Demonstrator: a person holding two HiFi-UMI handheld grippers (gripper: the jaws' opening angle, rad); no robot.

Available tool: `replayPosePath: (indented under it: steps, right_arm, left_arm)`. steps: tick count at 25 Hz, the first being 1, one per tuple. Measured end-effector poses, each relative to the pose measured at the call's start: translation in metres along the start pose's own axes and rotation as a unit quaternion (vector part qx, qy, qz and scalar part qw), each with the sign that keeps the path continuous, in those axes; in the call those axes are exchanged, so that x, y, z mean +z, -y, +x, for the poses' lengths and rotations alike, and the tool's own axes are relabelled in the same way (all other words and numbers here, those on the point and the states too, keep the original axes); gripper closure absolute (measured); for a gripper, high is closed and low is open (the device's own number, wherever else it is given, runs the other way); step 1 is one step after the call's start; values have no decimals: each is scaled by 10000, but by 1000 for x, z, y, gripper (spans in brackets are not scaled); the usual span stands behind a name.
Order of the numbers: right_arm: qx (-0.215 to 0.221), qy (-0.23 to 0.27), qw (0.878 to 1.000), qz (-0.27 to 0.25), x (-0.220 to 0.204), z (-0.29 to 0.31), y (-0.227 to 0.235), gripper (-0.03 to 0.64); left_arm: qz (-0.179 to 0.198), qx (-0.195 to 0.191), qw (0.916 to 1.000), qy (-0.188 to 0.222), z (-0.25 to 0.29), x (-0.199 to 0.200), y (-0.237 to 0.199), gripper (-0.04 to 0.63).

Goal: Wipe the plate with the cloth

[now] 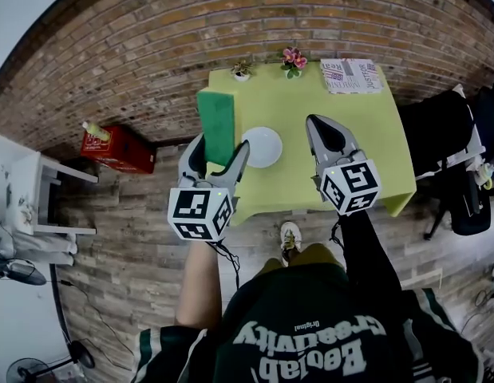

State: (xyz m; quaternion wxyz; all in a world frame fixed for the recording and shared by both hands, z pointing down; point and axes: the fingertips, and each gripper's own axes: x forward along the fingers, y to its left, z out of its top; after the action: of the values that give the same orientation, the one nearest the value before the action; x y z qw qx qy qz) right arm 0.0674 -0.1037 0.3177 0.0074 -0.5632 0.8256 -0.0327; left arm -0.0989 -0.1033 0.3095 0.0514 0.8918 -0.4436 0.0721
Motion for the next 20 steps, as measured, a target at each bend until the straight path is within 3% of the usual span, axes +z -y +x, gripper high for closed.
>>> replayPosePath:
  steps: [9,14,20]
  right_arm:
    - [160,-90,9998,49,-5,57,44,603]
    - [290,-111,9995,73,-6,83,61,603]
    - [455,-115,9988,154,-9,102,67,603]
  left_arm:
    - [62,199,9998,-58,60,1,-21,245]
    - [-132,32,9999,-78,86,1,-21,247]
    - [-203,227,9995,-79,97,1,-29,247]
